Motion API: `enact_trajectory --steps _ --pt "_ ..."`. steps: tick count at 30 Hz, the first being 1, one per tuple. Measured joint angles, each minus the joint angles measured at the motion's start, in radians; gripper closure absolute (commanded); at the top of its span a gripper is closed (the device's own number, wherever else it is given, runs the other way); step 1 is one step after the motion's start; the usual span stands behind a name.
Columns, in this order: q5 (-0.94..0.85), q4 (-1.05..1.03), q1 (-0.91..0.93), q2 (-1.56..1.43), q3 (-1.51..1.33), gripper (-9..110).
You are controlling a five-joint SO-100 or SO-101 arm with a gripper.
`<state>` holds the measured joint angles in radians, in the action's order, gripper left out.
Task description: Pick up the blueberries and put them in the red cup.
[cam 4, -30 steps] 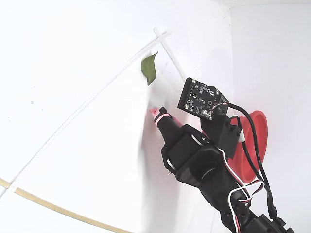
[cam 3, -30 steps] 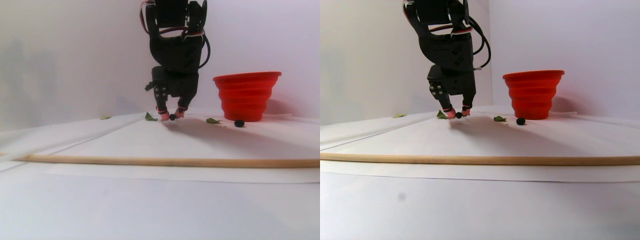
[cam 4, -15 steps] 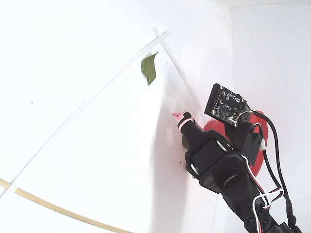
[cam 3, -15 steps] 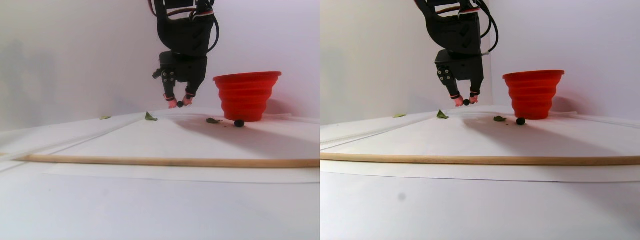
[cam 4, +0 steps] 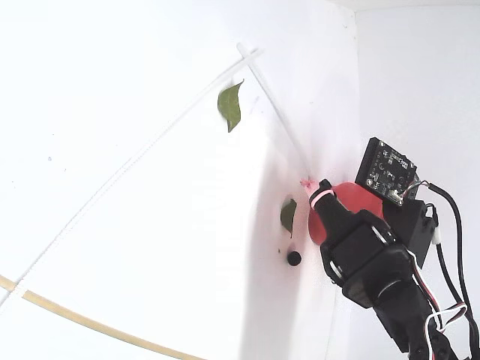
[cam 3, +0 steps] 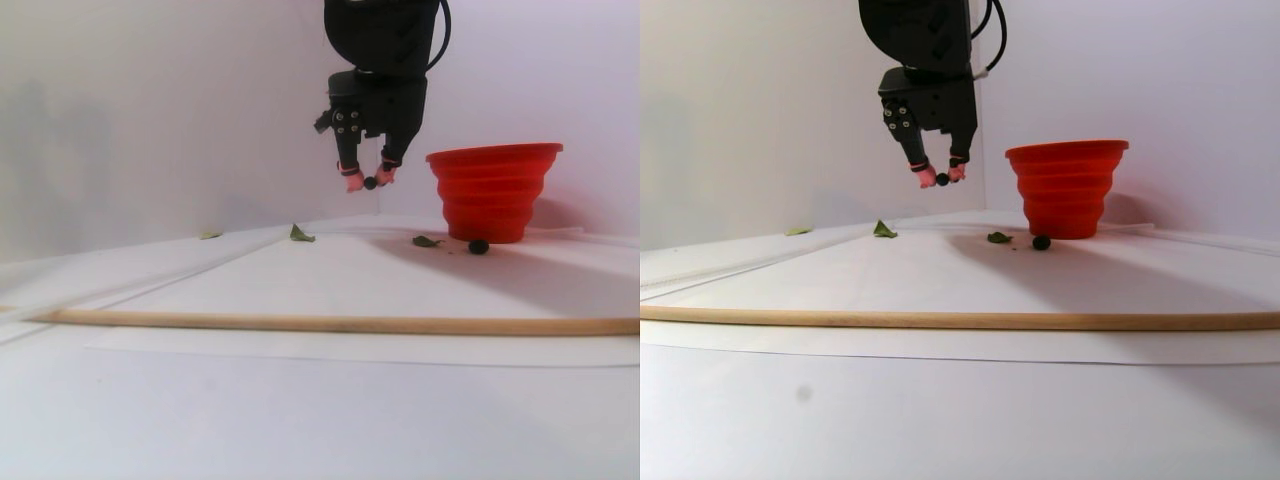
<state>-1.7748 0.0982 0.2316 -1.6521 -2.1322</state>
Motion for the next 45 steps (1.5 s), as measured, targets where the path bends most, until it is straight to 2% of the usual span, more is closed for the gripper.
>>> enact_trajectory --steps 21,45 --pt "0.0 -0.092 0.064 -0.167 -0.008 91" --pt "-0.002 -0.097 0.183 -0.178 0.051 91"
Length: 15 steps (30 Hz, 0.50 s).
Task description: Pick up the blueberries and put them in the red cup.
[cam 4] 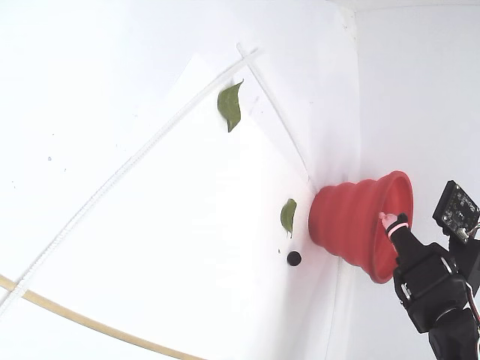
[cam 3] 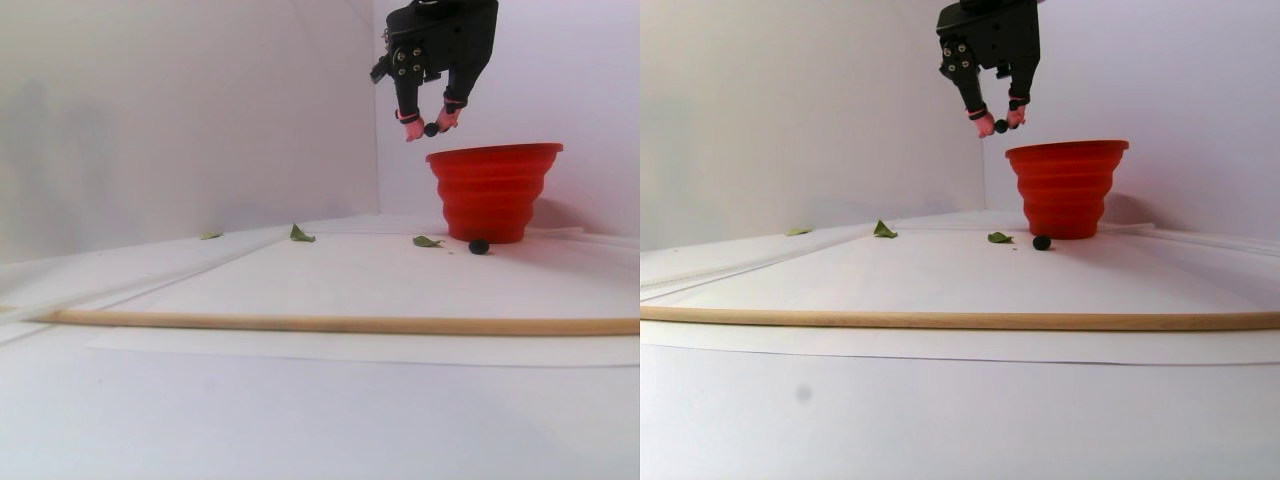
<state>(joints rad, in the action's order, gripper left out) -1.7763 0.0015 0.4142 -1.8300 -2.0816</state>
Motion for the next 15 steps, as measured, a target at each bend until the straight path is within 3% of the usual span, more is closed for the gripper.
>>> enact_trajectory --steps 15 --pt "-0.005 -0.017 0.069 0.0 0.055 91"
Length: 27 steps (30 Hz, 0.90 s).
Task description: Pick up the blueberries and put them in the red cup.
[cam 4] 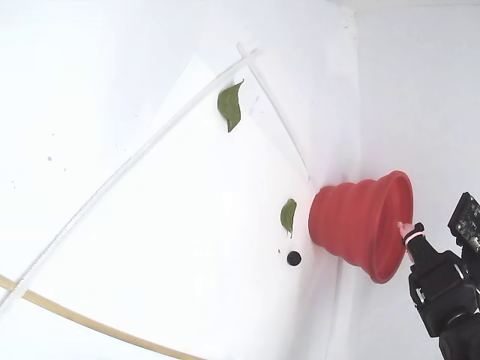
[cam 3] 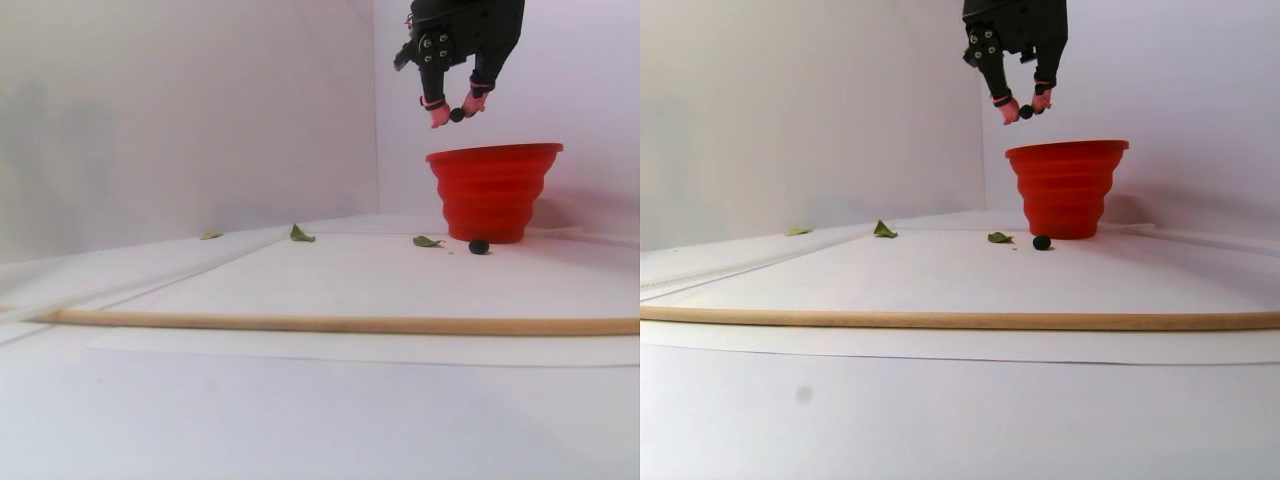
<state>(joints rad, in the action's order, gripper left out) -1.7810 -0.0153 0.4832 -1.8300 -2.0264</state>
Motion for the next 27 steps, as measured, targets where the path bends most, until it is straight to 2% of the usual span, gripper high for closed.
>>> enact_trajectory --steps 27 --pt "-0.021 0.038 0.092 0.1 0.071 91"
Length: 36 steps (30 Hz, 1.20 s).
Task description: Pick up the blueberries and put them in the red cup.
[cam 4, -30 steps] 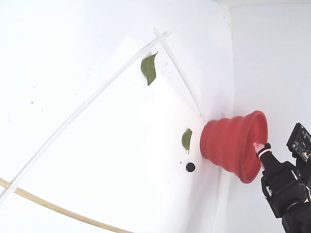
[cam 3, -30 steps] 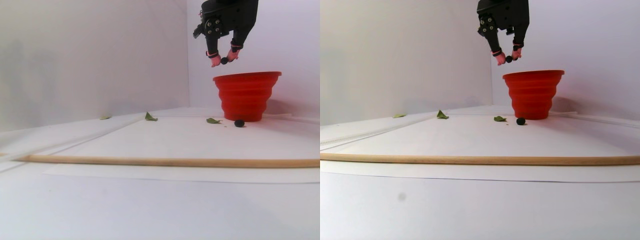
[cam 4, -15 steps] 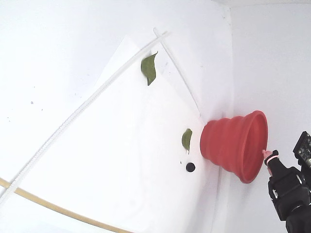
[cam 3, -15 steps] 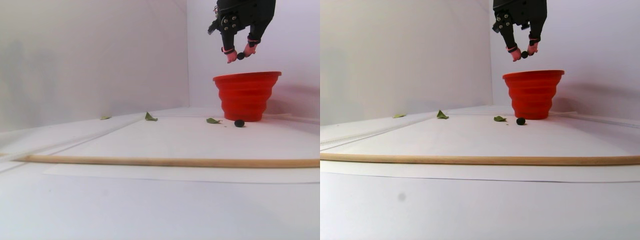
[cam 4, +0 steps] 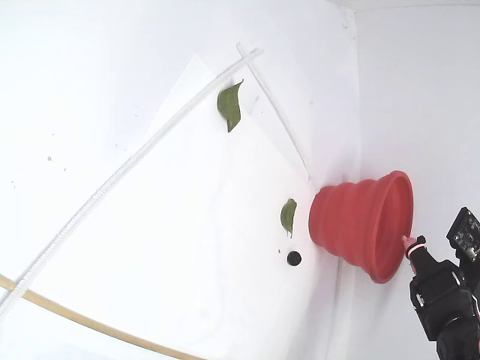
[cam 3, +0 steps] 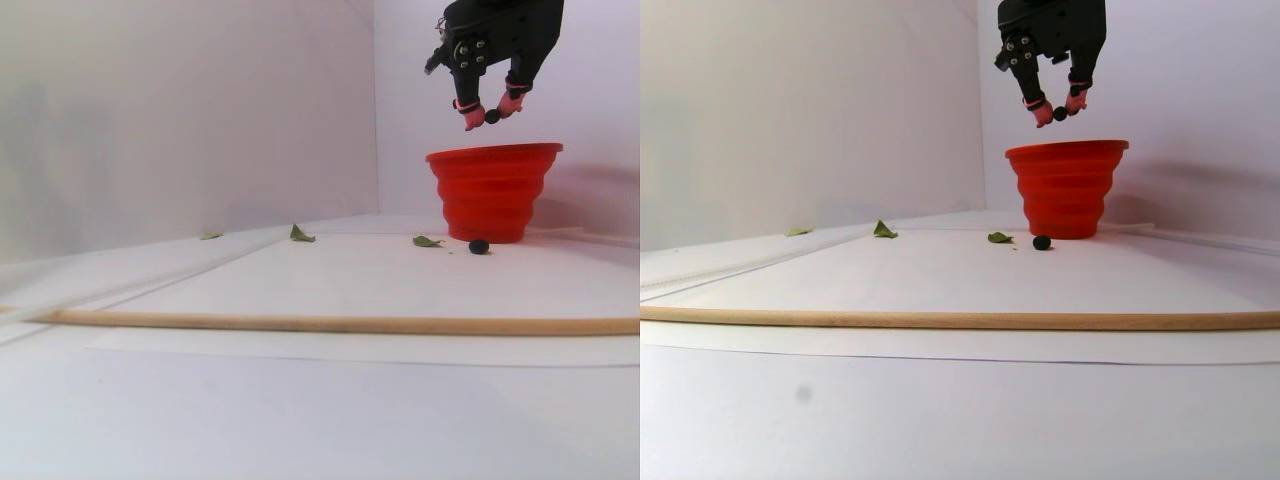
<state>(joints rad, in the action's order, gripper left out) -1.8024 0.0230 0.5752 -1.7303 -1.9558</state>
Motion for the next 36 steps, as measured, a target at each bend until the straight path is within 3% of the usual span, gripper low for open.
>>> enact_trajectory --steps 24,36 --pt "-0.018 0.028 0.017 0.008 -0.002 85" --pt "-0.017 0.026 0.017 -0.137 -0.16 86"
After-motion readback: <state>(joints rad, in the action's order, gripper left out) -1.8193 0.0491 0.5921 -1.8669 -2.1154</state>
